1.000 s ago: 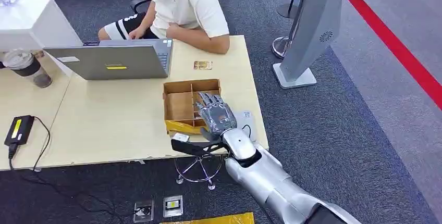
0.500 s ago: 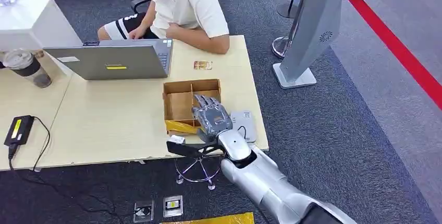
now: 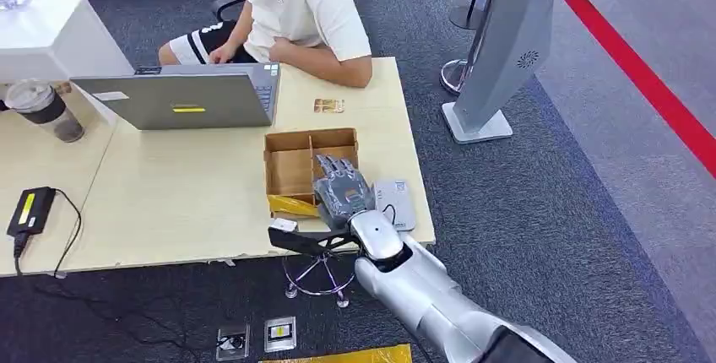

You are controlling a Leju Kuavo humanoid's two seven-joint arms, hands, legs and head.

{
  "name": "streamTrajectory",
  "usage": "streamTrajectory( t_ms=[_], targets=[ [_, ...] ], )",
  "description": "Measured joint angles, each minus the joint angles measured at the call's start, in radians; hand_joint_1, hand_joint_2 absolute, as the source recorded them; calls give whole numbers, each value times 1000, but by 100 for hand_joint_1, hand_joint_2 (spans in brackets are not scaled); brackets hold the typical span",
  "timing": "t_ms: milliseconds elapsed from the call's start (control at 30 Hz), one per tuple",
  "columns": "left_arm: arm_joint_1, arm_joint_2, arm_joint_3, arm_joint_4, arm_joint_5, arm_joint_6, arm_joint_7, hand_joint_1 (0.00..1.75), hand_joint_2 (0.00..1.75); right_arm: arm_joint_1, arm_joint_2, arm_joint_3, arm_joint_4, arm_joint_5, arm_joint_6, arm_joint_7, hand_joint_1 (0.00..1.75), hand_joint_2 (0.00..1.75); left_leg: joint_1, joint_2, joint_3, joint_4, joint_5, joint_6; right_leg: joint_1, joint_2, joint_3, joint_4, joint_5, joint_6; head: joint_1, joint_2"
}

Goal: Pass the card to the sensor for recognition and then transmit it.

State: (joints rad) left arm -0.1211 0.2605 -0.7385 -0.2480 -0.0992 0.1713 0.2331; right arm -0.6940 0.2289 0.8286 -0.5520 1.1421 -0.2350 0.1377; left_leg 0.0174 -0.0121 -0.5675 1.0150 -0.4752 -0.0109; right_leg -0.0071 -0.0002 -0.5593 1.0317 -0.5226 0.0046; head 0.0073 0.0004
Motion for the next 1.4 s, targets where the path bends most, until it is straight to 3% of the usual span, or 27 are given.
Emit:
streamTrajectory(
  t_ms=[100, 200, 233, 300, 467, 633, 967, 1200, 1400],
  targets=[
    [0, -2, 0, 0, 2, 0, 4, 0, 175, -6, 3, 0, 9, 1, -2, 7, 79, 175, 0, 0, 0, 0, 0, 0, 0, 0, 0, 0, 0, 0, 0, 0],
    [0, -2, 0, 0, 5, -1, 11, 0, 175, -7, 6, 0, 17, 0, -4, 7, 79, 175, 0, 0, 0, 0, 0, 0, 0, 0, 0, 0, 0, 0, 0, 0],
    [0, -3, 0, 0, 5, -1, 13, 0, 175, -7, 6, 0, 19, -1, -4, 7, 56, 175, 0, 0, 0, 0, 0, 0, 0, 0, 0, 0, 0, 0, 0, 0],
    [0, -3, 0, 0, 6, -1, 15, 0, 175, -7, 8, 0, 23, -2, -6, 6, 37, 175, 0, 0, 0, 0, 0, 0, 0, 0, 0, 0, 0, 0, 0, 0],
    [0, -3, 0, 0, 6, -1, 16, 0, 175, -7, 8, 0, 23, -2, -6, 6, 37, 175, 0, 0, 0, 0, 0, 0, 0, 0, 0, 0, 0, 0, 0, 0],
    [0, -3, 0, 0, 6, -2, 18, 0, 175, -8, 10, 0, 26, -2, -6, 6, 16, 175, 0, 0, 0, 0, 0, 0, 0, 0, 0, 0, 0, 0, 0, 0],
    [2, -5, 0, 0, 13, -1, 42, 0, 175, -22, 28, 2, 41, -24, -24, 11, 52, 175, 0, 0, 0, 0, 0, 0, 0, 0, 0, 0, 0, 0, 0, 0],
    [3, -5, 0, 0, 22, 4, 49, 0, 175, -29, 27, 0, 53, -36, -37, 22, 59, 175, 0, 0, 0, 0, 0, 0, 0, 0, 0, 0, 0, 0, 0, 0],
    [4, -6, 0, 0, 24, 6, 60, 0, 175, -34, 27, 0, 63, -43, -44, 28, 75, 175, 0, 0, 0, 0, 0, 0, 0, 0, 0, 0, 0, 0, 0, 0]
  ],
)
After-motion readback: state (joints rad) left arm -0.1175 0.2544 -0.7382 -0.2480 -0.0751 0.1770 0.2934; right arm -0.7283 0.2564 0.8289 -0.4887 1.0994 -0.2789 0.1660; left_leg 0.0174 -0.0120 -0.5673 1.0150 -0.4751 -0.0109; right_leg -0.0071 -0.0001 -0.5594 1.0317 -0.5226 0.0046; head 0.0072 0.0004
